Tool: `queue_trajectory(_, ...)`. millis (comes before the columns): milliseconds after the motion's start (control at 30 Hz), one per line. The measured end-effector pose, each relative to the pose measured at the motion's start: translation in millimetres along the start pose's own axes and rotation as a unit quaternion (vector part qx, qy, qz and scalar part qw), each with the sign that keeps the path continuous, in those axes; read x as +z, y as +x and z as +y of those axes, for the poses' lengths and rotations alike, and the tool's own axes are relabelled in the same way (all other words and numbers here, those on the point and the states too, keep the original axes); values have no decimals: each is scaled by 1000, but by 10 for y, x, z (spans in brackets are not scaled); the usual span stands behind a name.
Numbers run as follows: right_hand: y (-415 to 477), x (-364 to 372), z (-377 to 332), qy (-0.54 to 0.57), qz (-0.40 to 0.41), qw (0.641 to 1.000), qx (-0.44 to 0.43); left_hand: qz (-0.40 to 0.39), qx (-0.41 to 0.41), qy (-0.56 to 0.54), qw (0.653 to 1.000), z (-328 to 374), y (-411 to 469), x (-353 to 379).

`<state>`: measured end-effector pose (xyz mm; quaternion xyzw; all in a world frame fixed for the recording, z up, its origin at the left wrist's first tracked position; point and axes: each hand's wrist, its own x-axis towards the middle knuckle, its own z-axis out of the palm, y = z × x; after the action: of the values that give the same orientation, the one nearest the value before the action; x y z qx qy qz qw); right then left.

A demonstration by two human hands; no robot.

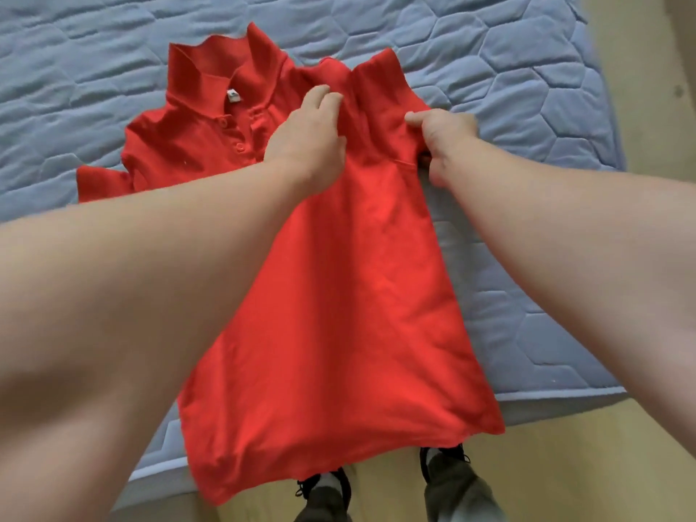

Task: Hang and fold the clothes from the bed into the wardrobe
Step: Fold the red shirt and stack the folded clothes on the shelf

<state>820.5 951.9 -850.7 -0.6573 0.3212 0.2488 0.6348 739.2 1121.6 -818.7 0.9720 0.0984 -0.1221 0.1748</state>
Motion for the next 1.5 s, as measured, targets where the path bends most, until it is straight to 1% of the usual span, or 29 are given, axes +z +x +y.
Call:
queue_trajectory(67, 38, -91, -53, 1, 4, 1000, -10, 10, -15, -8, 1000, 76, 209, -40)
queue_trajectory(100, 68, -161, -64, -6, 23, 999, -31, 15, -16, -6, 1000, 107, 310, -63)
queue_trajectory(200, 101, -375, -22, -71, 150, 981, -98, 25, -21, 21, 999, 187, 583, -125)
queue_trajectory(233, 99, -433, 23, -96, 169, 975, -104, 20, -22, 30, 999, 216, 658, -135)
queue_trajectory(300, 86, -473, 122, -125, 144, 977, -92, -2, -18, 47, 999, 278, 786, -120)
queue_trajectory(400, 89, -463, 204, -129, 88, 987, -37, -29, -9, 70, 997, 362, 917, -55)
queue_trajectory(567, 108, -474, 231, -39, -18, 999, 17, -91, 34, 118, 988, 527, 964, 95)
queue_trajectory(600, 104, -474, 239, -39, -31, 999, 19, -93, 35, 126, 987, 578, 971, 116)
queue_trajectory(667, 92, -462, 253, -51, -49, 997, 18, -62, 35, 132, 989, 687, 1008, 113)
queue_trajectory(767, 82, -500, 257, -68, -59, 996, -6, 2, 25, 60, 998, 832, 1024, 35)
queue_trajectory(833, 76, -554, 260, -121, -45, 991, -34, -6, 25, 20, 999, 877, 971, -1)
queue_trajectory(867, 64, -577, 251, -159, -36, 985, -48, -15, 7, -3, 1000, 869, 930, -6)
queue_trajectory(900, 48, -598, 238, -195, -28, 978, -63, -10, -29, -41, 999, 854, 882, -17)
queue_trajectory(933, 24, -608, 220, -224, -22, 971, -79, 14, -84, -90, 992, 835, 846, -41)
queue_trajectory(1000, -27, -613, 180, -279, -20, 953, -119, 95, -213, -163, 959, 728, 839, -84)
queue_trajectory(1033, -56, -611, 157, -307, -19, 940, -146, 121, -274, -193, 934, 658, 835, -110)
queue_trajectory(1067, -99, -601, 139, -329, -17, 928, -173, 125, -330, -257, 900, 598, 830, -124)
queue_trajectory(1100, -153, -590, 120, -346, -15, 917, -199, 99, -370, -348, 856, 575, 828, -128)
queue_trajectory(1133, -223, -567, 100, -359, -16, 906, -223, 52, -392, -432, 810, 568, 812, -118)
queue_trajectory(1167, -297, -545, 91, -372, -22, 894, -249, -5, -405, -480, 778, 574, 777, -121)
queue_trajectory(1200, -375, -524, 93, -387, -32, 878, -279, -62, -406, -497, 764, 572, 750, -128)
queue_trajectory(1233, -450, -504, 106, -406, -46, 857, -316, -101, -402, -499, 761, 554, 750, -129)
queue_trajectory(1267, -526, -489, 134, -427, -67, 829, -354, -122, -390, -504, 761, 543, 755, -143)
queue_trajectory(1333, -666, -469, 218, -462, -123, 766, -429, -138, -369, -523, 756, 540, 748, -204)
queue_trajectory(1367, -718, -467, 266, -481, -149, 729, -463, -139, -356, -534, 754, 528, 745, -230)
queue_trajectory(1400, -753, -459, 315, -515, -168, 682, -492, -144, -346, -536, 757, 521, 721, -255)
queue_trajectory(1433, -773, -441, 361, -563, -182, 625, -510, -156, -334, -528, 765, 513, 696, -259)
queue_trajectory(1467, -769, -414, 412, -617, -194, 564, -513, -167, -321, -510, 780, 517, 644, -255)
queue_trajectory(1500, -755, -392, 467, -661, -202, 517, -505, -180, -310, -489, 795, 513, 599, -233)
